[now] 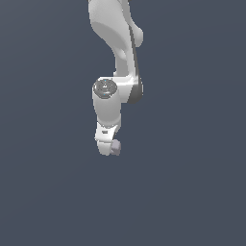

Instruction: Pick up the object and move it to a goal position.

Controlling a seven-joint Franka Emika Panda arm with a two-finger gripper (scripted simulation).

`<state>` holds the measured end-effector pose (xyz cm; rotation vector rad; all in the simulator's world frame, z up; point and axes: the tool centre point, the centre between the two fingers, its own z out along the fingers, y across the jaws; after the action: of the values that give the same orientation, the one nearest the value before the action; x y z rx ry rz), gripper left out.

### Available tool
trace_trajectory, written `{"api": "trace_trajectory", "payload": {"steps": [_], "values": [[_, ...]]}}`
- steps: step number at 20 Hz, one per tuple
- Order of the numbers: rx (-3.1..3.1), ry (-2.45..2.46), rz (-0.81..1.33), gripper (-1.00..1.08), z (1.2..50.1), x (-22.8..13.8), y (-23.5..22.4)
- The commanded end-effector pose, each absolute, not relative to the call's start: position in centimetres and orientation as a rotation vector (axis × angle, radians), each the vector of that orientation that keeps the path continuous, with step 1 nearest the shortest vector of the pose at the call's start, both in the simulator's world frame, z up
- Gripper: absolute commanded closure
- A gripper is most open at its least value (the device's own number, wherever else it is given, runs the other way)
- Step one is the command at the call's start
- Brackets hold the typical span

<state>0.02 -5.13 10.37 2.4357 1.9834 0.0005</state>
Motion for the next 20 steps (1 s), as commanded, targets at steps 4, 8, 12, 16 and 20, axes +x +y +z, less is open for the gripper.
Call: {"api": "trace_trajectory", "payload": {"steps": [4,8,12,16,20], "values": [[2.434,1.986,0.000,-0.92,8.6,-0.1,-5.1],[2.432,1.989,0.000,-0.92,6.6,-0.1,-5.1],[2.432,1.989,0.000,-0.92,5.6,-0.1,-5.1],[2.432,1.989,0.000,1.08,5.5,0.0,-5.1],[2.432,1.989,0.000,1.08,5.5,0.0,-5.1]]}}
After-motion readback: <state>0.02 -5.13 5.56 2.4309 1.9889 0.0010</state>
